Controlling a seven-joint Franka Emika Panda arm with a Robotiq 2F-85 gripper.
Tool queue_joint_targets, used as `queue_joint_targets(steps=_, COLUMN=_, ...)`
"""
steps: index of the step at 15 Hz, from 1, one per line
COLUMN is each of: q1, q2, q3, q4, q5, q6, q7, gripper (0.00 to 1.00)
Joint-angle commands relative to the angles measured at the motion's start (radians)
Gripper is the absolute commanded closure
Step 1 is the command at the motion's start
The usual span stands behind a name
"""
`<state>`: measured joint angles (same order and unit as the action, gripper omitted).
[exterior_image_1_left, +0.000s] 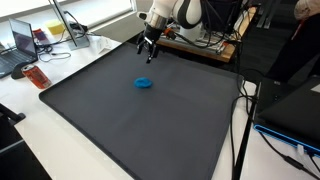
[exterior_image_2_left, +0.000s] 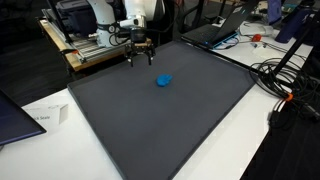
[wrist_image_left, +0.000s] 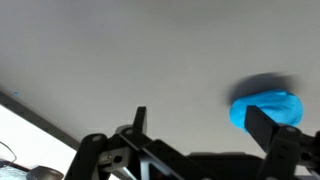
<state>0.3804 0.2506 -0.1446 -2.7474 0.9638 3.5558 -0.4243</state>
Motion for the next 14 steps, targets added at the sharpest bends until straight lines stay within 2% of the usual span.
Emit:
queue_joint_targets(steps=1, q1=0.061, q2=-0.009, q3=-0.042, q4=0.029, q5=0.109, q6=-0.002, q7=-0.111, gripper=0.0)
queue_joint_targets(steps=8, q1=0.121, q2=-0.05, q3=-0.116, q4=0.045, q5=0.249, q6=-0.155, q7=-0.301, gripper=0.0)
queue_joint_targets(steps=14, q1=0.158, q2=-0.074, q3=-0.181, q4=0.046, q5=0.247, q6=-0.203, q7=-0.345, gripper=0.0)
